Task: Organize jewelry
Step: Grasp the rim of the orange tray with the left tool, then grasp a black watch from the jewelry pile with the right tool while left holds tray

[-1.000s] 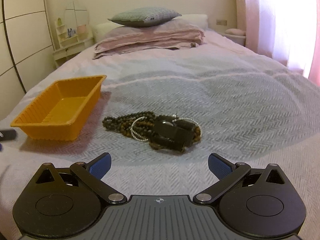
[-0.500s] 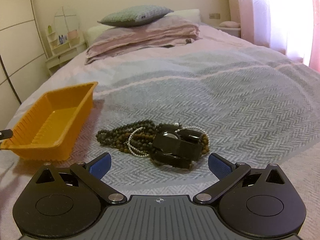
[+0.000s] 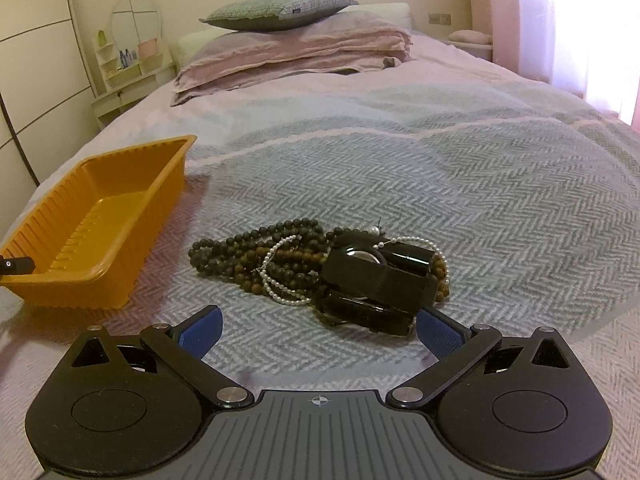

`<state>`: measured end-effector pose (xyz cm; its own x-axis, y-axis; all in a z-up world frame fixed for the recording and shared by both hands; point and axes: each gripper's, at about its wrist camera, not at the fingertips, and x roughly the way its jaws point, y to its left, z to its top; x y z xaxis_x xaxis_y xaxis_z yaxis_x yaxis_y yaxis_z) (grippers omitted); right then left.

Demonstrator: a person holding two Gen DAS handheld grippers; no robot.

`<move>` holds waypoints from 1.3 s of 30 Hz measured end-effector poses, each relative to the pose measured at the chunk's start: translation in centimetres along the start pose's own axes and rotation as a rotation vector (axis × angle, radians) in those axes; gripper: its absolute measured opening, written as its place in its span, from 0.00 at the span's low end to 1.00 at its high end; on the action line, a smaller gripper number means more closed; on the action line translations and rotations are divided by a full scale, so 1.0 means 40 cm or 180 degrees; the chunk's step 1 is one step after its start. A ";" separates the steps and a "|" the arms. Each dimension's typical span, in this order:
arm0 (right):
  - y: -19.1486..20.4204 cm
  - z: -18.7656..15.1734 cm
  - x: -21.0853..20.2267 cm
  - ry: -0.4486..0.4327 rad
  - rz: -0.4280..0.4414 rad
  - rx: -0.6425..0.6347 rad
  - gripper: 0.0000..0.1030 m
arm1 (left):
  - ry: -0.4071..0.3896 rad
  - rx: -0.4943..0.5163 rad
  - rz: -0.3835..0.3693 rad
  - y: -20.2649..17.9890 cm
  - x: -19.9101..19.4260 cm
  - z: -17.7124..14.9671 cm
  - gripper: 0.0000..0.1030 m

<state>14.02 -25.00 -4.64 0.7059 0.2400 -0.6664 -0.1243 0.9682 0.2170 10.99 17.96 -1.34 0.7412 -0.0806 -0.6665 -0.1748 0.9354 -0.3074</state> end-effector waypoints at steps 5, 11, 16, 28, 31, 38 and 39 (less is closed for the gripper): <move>-0.008 0.000 -0.001 -0.0012 -0.0005 0.0028 1.00 | 0.0053 0.0232 0.0134 -0.019 -0.006 0.015 0.08; -0.044 -0.002 -0.015 -0.0046 -0.0047 0.0122 1.00 | 0.0086 0.0737 0.0328 -0.066 -0.029 0.043 0.04; -0.089 -0.002 -0.018 -0.0089 -0.0098 0.0203 1.00 | 0.0086 0.1055 0.0491 -0.117 -0.042 0.045 0.03; -0.135 0.062 0.010 0.0059 0.0105 -0.0741 0.78 | 0.0592 0.1662 0.0554 -0.177 -0.016 0.057 0.03; -0.111 0.070 0.022 0.0153 0.0209 -0.1175 0.70 | 0.0581 0.1861 0.0645 -0.197 -0.019 0.070 0.03; -0.071 0.036 0.043 0.0363 0.0133 -0.2130 0.60 | 0.0397 0.2204 0.0838 -0.248 -0.043 0.067 0.03; -0.071 0.031 0.046 0.0388 0.0115 -0.2208 0.59 | 0.0369 0.2238 0.0872 -0.250 -0.047 0.059 0.03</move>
<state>16.53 -27.39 -5.62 0.6148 0.2397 -0.7514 -0.5907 0.7711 -0.2374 12.87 9.58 4.59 0.6511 0.1865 -0.7357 0.1401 0.9232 0.3580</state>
